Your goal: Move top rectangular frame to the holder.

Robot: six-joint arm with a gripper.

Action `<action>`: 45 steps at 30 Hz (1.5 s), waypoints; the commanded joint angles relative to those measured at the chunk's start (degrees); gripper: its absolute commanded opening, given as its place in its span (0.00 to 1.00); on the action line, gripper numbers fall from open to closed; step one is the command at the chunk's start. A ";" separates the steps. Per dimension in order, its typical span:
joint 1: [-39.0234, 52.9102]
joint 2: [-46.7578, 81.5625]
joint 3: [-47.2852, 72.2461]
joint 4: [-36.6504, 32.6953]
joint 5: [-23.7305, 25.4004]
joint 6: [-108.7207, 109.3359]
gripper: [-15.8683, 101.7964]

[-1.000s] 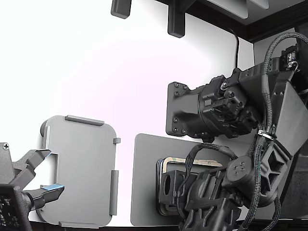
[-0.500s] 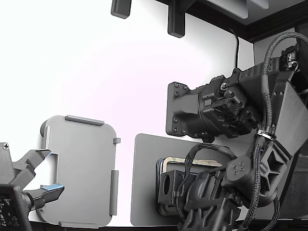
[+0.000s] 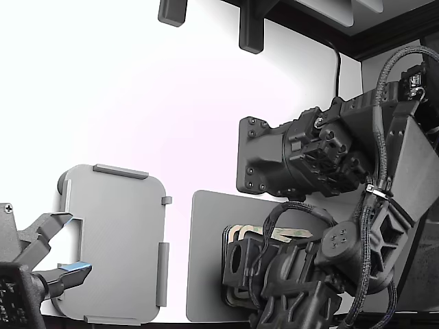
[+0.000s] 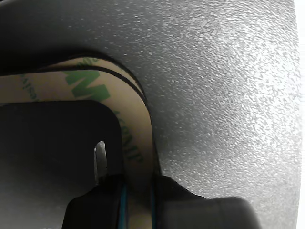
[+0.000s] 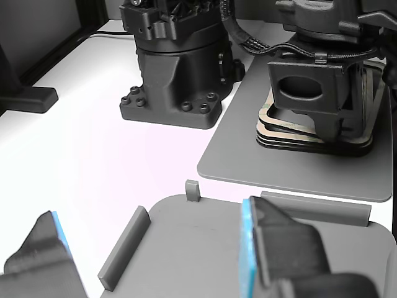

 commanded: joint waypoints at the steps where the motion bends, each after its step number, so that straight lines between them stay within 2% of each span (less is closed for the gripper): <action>1: -0.44 1.14 -1.41 0.00 -0.09 -1.58 0.04; 8: -0.44 1.14 -6.77 5.36 -0.26 -2.46 0.04; 16: -1.41 0.00 -18.72 16.70 2.81 0.97 0.04; 20: -2.20 0.18 -23.20 20.04 6.42 6.59 0.04; 23: -3.34 0.97 -24.61 20.83 9.40 12.83 0.04; 32: -9.84 -1.58 -33.31 24.17 13.18 26.19 0.04; 40: -15.73 -5.45 -41.75 24.17 13.54 32.34 0.04; 45: -20.30 -6.86 -45.00 24.17 11.87 35.42 0.04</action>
